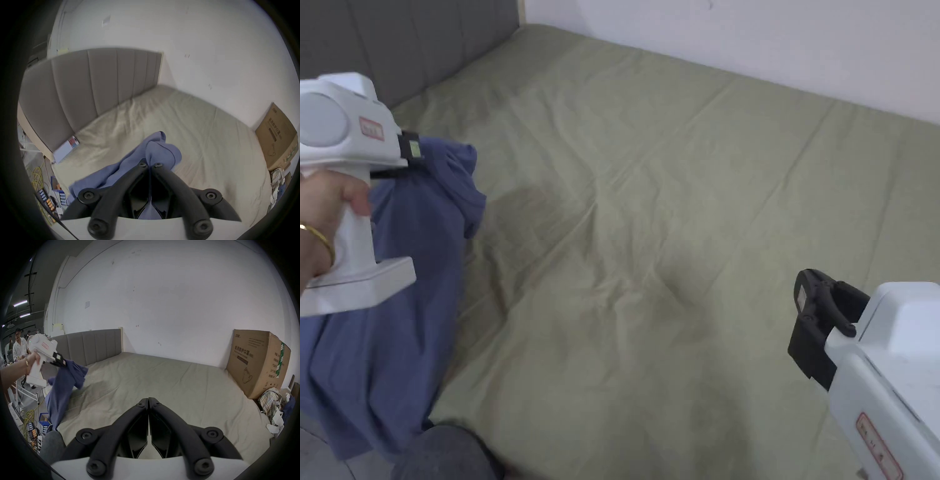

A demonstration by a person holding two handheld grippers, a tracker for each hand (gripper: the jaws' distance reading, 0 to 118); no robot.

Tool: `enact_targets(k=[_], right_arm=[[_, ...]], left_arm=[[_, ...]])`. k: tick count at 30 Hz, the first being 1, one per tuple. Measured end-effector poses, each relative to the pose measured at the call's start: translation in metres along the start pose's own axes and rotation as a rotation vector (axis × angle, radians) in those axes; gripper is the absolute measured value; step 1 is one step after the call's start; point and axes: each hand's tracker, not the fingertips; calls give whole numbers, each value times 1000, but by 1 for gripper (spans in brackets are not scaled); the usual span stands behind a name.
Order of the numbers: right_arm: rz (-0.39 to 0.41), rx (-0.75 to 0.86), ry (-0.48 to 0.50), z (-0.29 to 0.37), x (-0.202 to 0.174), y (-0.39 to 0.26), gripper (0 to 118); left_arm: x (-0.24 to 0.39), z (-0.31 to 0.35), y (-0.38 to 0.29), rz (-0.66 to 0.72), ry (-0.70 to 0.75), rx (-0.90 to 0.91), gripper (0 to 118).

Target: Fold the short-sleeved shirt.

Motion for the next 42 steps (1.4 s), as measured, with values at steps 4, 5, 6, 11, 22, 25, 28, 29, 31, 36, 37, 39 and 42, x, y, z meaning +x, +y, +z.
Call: enact_targets(k=[4,5,6,11,22,25,28,29,31,36,37,39,42], right_arm=[[-9,45,-23,27,8,2,0],[-12,57,-32,32,11,1,0],[-17,66,-37,38,14,1,0],[-50,116,-90,60,30,3,0],[-105,194,-265,114,81,0,0],[-122,201,-318,127,95,-3,0],[-123,202,-363,139,106,-6,0],[-121,197,-380,142,109,-8,0],[-123,194,-398,147,114,-12,0],[-151,173,-432,151,125,-22,0],[-157,168,-436,151,127,-24,0],[-167,153,-445,149,131,-27,0],[-171,134,-455,145,135,-31,0]], left_arm=[[6,73,25,-20,-67,115,0],[12,90,31,-45,-83,146,0],[17,105,36,-68,-97,184,0],[61,179,81,-122,-234,375,0],[200,268,187,-158,-547,561,0],[239,264,191,-204,-590,554,0],[277,244,181,-258,-622,497,0],[289,232,174,-283,-627,463,0],[310,206,156,-317,-628,390,0],[353,116,81,-406,-628,165,0],[360,97,64,-420,-617,122,0],[371,57,23,-459,-597,26,0],[381,1,-43,-536,-556,-122,0]])
